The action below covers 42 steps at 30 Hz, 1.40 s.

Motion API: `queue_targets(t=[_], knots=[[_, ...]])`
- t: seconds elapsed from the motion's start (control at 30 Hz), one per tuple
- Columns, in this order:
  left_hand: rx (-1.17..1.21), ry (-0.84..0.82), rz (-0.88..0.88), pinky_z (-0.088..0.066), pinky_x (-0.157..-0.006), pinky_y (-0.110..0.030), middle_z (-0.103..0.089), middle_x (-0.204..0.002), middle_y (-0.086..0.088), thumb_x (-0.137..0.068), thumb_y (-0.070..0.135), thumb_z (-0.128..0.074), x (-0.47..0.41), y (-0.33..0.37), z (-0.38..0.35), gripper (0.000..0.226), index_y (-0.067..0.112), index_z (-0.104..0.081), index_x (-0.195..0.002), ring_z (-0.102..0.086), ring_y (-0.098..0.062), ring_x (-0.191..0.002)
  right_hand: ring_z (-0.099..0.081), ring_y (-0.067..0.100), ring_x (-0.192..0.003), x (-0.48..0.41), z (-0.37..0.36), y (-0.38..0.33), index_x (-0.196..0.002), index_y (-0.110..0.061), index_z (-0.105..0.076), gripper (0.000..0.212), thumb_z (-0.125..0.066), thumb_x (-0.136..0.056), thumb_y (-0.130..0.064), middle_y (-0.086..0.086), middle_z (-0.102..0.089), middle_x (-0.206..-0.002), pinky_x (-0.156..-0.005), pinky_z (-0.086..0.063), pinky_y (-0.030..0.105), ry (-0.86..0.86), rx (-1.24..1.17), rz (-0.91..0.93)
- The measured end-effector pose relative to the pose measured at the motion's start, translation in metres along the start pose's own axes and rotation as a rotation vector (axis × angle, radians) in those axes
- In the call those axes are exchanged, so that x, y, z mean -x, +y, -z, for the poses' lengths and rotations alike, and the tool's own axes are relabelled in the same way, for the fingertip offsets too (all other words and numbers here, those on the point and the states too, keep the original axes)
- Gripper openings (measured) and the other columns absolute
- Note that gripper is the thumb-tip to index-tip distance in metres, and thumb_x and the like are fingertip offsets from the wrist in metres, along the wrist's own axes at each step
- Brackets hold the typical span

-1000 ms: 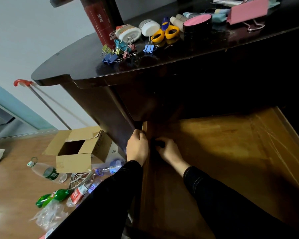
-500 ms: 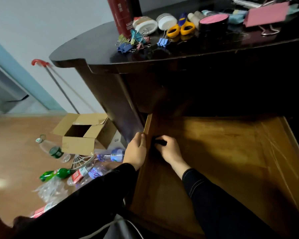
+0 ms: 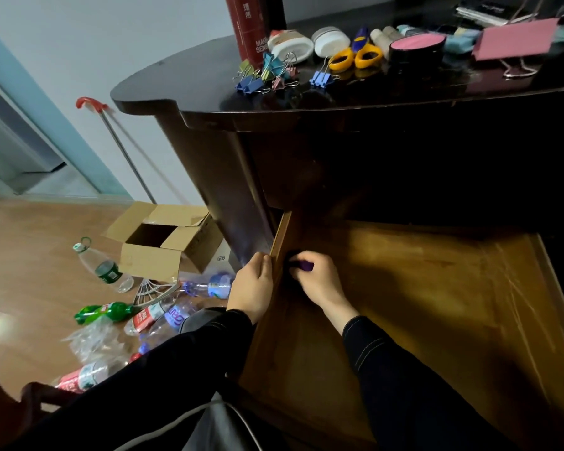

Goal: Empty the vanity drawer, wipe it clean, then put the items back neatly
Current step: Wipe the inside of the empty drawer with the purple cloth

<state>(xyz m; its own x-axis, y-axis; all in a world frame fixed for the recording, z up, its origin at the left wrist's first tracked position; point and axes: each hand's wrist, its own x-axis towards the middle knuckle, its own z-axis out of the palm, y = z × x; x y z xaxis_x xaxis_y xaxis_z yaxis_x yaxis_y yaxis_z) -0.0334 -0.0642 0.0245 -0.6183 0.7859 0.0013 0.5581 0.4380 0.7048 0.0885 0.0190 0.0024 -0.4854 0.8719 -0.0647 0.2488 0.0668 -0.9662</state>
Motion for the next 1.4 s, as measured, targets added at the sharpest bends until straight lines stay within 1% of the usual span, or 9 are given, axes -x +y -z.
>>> queue_targets(t=[0.17, 0.33, 0.5, 0.7, 0.8, 0.93, 1.17, 1.3, 1.4], knots=[[-0.013, 0.008, 0.010, -0.032, -0.085, -0.028, -0.052, -0.100, 0.010, -0.104, 0.045, -0.032, -0.001, 0.001, 0.000, 0.030, 0.027, -0.056, -0.107, -0.047, -0.007, -0.088, -0.064, 0.006, -0.098, 0.003, -0.001, -0.010, -0.102, -0.031, -0.071, 0.016, -0.070, -0.093, -0.018, -0.018, -0.067, -0.099, -0.082, -0.057, 0.021, 0.074, -0.094, 0.160], [0.030, -0.013, -0.020, -0.035, -0.085, -0.030, -0.061, -0.099, 0.004, -0.105, 0.041, -0.034, 0.002, 0.003, 0.004, 0.034, 0.019, -0.059, -0.102, -0.055, -0.015, -0.091, -0.065, 0.016, -0.103, 0.008, 0.002, 0.004, -0.106, -0.021, -0.073, 0.017, -0.069, -0.093, -0.011, -0.005, -0.071, -0.107, -0.092, -0.055, 0.033, -0.114, 0.014, -0.015], [0.015, -0.008, -0.003, -0.036, -0.070, -0.021, -0.058, -0.087, 0.013, -0.106, 0.038, -0.035, 0.001, 0.005, 0.004, 0.028, 0.030, -0.054, -0.087, -0.054, 0.002, -0.082, -0.063, -0.002, -0.089, 0.008, 0.000, -0.010, -0.083, -0.042, -0.067, 0.024, -0.071, -0.090, -0.019, -0.025, -0.065, -0.091, -0.070, -0.052, 0.010, 0.020, -0.108, 0.099], [0.043, -0.044, -0.008, -0.041, -0.087, -0.035, -0.064, -0.099, -0.002, -0.106, 0.039, -0.034, 0.001, 0.004, 0.005, 0.031, 0.022, -0.059, -0.098, -0.059, -0.018, -0.094, -0.064, 0.017, -0.105, 0.019, -0.005, 0.016, -0.104, -0.029, -0.067, 0.016, -0.066, -0.094, -0.017, -0.008, -0.068, -0.112, -0.092, -0.055, 0.038, -0.171, 0.146, -0.049], [0.044, -0.045, 0.005, -0.038, -0.085, -0.032, -0.063, -0.097, 0.002, -0.107, 0.038, -0.034, 0.001, 0.005, 0.006, 0.029, 0.026, -0.058, -0.096, -0.058, -0.012, -0.092, -0.064, 0.015, -0.100, 0.017, -0.003, 0.011, -0.102, -0.036, -0.065, 0.016, -0.064, -0.095, -0.022, -0.014, -0.065, -0.106, -0.082, -0.054, 0.031, -0.142, 0.229, -0.024], [0.029, -0.033, 0.015, -0.036, -0.080, -0.030, -0.060, -0.089, 0.007, -0.106, 0.037, -0.035, 0.000, 0.007, 0.005, 0.030, 0.026, -0.055, -0.088, -0.055, -0.003, -0.085, -0.063, 0.005, -0.094, 0.017, -0.007, -0.003, -0.095, -0.040, -0.064, 0.017, -0.066, -0.092, -0.023, -0.017, -0.067, -0.101, -0.077, -0.055, 0.024, 0.023, 0.068, 0.117], [0.056, -0.061, 0.005, -0.036, -0.084, -0.031, -0.062, -0.098, 0.001, -0.107, 0.037, -0.034, 0.001, 0.006, 0.007, 0.030, 0.023, -0.059, -0.100, -0.057, -0.011, -0.092, -0.063, 0.018, -0.105, 0.023, -0.004, 0.008, -0.098, -0.035, -0.060, 0.016, -0.065, -0.094, -0.019, -0.013, -0.063, -0.107, -0.088, -0.054, 0.035, -0.189, 0.222, -0.087], [0.041, -0.027, 0.007, -0.037, -0.078, -0.032, -0.062, -0.090, 0.002, -0.106, 0.037, -0.035, 0.000, 0.007, 0.005, 0.031, 0.023, -0.057, -0.091, -0.057, -0.010, -0.085, -0.060, 0.005, -0.088, 0.025, -0.009, -0.007, -0.098, -0.039, -0.061, 0.016, -0.062, -0.091, -0.025, -0.017, -0.063, -0.102, -0.064, -0.048, 0.022, -0.024, 0.232, 0.068], [0.045, -0.021, -0.006, -0.041, -0.077, -0.035, -0.062, -0.087, 0.000, -0.105, 0.036, -0.036, 0.000, 0.006, 0.005, 0.031, 0.022, -0.056, -0.087, -0.058, -0.017, -0.085, -0.060, 0.008, -0.093, 0.032, -0.012, -0.002, -0.103, -0.037, -0.061, 0.016, -0.061, -0.094, -0.023, -0.015, -0.062, -0.107, -0.069, -0.052, 0.025, 0.007, 0.280, 0.131]])
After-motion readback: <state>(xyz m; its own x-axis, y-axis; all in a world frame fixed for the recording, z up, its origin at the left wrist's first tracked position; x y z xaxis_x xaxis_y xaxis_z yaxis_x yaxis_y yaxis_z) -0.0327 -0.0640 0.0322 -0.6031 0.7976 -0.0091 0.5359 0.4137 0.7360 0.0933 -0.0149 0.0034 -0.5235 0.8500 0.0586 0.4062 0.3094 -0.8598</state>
